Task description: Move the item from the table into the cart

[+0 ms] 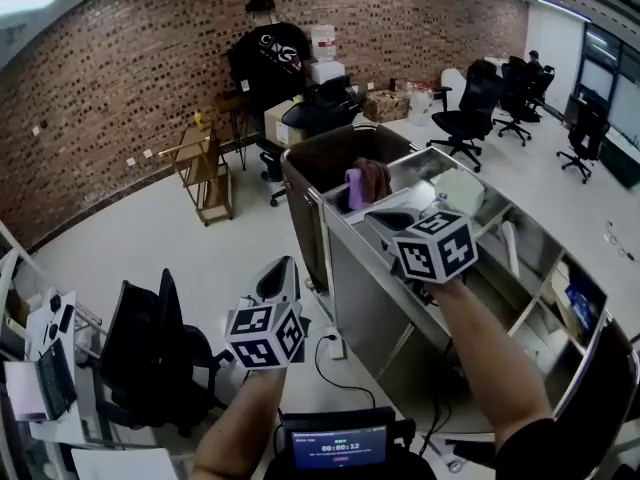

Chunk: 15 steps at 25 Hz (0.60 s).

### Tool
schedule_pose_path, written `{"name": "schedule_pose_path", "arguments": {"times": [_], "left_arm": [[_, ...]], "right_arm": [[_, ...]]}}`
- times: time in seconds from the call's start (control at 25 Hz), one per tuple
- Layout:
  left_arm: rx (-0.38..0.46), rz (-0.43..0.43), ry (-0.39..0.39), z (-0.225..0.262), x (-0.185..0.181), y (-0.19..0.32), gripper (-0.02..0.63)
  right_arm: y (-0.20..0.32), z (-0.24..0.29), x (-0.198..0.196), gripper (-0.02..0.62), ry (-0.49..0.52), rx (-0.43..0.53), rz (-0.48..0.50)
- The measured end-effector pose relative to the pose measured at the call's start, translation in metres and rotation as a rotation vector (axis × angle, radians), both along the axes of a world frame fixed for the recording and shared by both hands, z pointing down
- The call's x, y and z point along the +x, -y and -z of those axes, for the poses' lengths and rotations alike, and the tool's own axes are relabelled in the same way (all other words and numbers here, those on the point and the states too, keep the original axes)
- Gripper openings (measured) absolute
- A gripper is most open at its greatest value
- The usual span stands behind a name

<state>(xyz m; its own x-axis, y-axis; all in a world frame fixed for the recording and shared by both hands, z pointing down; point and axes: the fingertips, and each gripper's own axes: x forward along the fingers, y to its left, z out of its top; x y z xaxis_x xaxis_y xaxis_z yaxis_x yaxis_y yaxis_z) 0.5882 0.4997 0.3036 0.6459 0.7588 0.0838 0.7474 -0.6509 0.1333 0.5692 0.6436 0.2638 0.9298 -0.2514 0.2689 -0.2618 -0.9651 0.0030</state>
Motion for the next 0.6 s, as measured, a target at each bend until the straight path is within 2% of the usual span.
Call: {"name": "schedule_pose_path", "arguments": {"times": [0.16,0.28,0.4,0.6], "left_arm": [[0.014,0.093,-0.022,0.016,-0.007,0.058,0.012],[0.047,0.227,-0.038,0.01,-0.023,0.156,0.012],[0.06,0.335,-0.069,0.006,-0.049,0.256,0.012],[0.095,0.449,-0.095,-0.035,-0.106,0.417,0.012]], "right_arm": [[0.066,0.012,0.014,0.005,-0.019,-0.016,0.102],[0.16,0.001,0.021,0.005,-0.034,-0.004,0.216],[0.256,-0.011,0.008,0.005,-0.073,0.023,0.298],[0.403,-0.06,-0.042,0.005,-0.146,0.089,0.344]]}}
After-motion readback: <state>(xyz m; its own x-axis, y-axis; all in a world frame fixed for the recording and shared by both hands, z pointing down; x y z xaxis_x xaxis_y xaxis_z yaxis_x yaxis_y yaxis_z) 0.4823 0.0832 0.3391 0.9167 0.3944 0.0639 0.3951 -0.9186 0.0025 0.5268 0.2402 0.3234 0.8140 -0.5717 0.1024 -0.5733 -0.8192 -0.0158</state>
